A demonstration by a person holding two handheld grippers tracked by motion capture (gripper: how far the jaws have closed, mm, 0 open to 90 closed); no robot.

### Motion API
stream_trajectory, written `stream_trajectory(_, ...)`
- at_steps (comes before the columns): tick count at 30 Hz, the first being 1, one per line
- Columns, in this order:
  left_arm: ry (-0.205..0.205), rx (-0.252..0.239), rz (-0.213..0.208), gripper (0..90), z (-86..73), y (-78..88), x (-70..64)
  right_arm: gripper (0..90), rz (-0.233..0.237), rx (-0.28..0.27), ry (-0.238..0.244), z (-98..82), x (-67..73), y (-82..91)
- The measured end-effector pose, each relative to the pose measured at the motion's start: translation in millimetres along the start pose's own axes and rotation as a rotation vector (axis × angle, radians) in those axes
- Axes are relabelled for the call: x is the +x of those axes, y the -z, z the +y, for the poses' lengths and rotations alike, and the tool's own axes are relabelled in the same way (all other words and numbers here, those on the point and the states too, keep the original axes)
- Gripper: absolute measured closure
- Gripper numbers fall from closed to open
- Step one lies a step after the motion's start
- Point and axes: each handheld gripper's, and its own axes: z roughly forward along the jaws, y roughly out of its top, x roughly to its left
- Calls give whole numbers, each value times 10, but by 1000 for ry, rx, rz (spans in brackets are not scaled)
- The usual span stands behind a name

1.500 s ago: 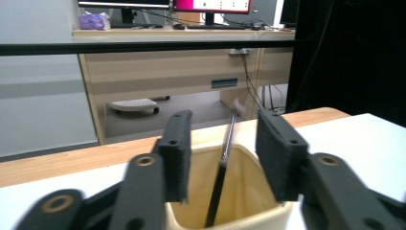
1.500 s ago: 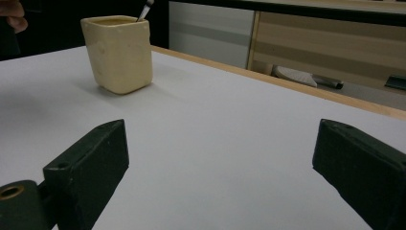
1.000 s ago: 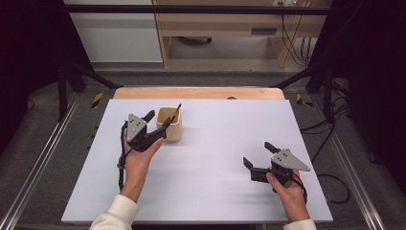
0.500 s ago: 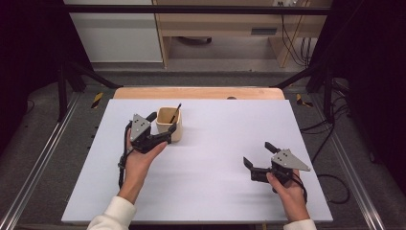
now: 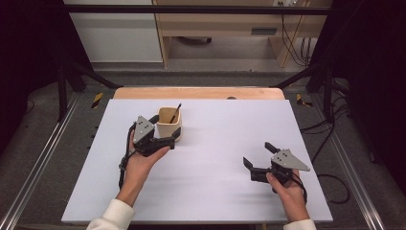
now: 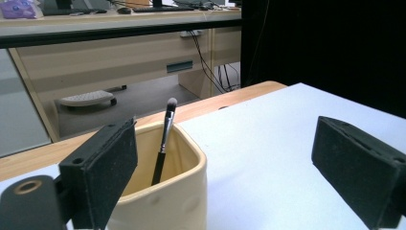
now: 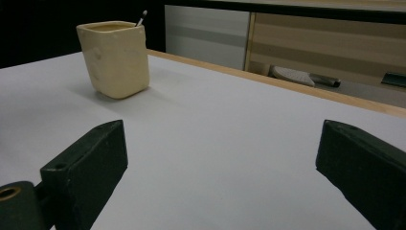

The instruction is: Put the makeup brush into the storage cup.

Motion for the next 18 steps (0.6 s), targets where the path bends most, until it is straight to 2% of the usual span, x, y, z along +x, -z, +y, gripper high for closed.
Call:
stream_trajectory(7, -8, 0, -37, 62, 17, 19, -76, 39, -1, 0, -1, -2, -1, -1)
stream_trajectory(18, -24, -3, -73, 57, -8, 50, -112, 39, -1, 0, 0, -2, 1, -1)
